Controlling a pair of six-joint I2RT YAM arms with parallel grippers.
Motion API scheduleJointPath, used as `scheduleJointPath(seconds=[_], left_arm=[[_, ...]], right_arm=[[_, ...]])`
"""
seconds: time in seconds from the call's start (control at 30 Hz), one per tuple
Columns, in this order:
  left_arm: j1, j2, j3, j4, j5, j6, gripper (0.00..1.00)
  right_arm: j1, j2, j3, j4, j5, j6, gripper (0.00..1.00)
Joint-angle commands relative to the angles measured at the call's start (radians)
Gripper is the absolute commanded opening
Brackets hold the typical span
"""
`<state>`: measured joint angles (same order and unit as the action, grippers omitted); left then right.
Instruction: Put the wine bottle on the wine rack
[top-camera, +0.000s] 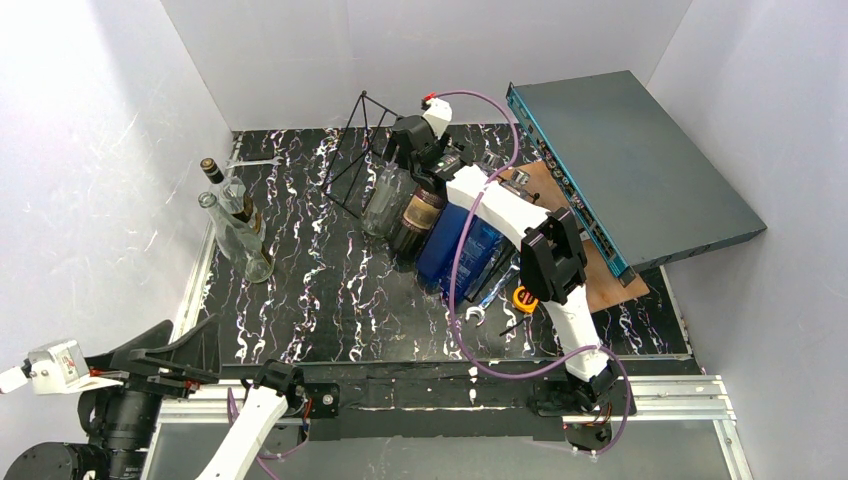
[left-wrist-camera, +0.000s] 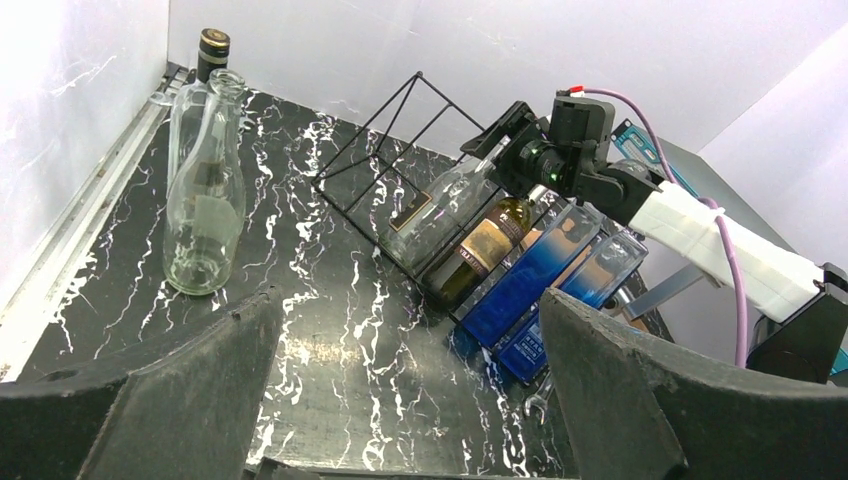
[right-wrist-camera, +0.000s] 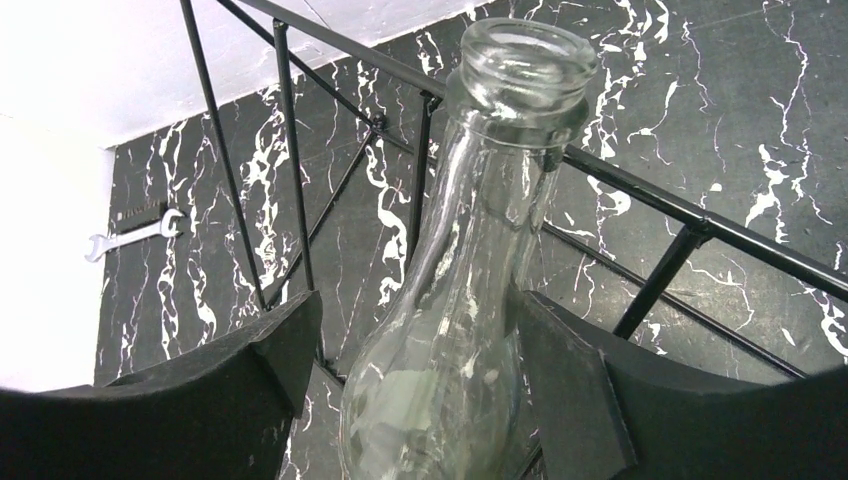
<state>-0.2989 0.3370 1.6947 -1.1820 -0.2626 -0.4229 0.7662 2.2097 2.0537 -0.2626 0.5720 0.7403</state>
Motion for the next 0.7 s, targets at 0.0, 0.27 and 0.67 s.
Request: scheduleJointPath(seconds=[0.0, 0.27, 0.67], left_arm=[[-0.006, 0.042, -0.02, 0.016, 0.019, -0.016, 0.99], [-0.006, 0.057, -0.1, 0.017, 0.085, -0.078, 0.99], [-0.005, 0.219, -0.2, 0.008, 0.085, -0.02, 0.99]], right_arm=[[0.005, -0.07, 0.029, -0.027, -0.027, -0.007, 0.82], [0.033, -0.151, 0.019, -0.086, -0.05, -0.072, 0.9], [0.085, -0.427, -0.212, -0.064, -0.305, -0.32, 0.93]])
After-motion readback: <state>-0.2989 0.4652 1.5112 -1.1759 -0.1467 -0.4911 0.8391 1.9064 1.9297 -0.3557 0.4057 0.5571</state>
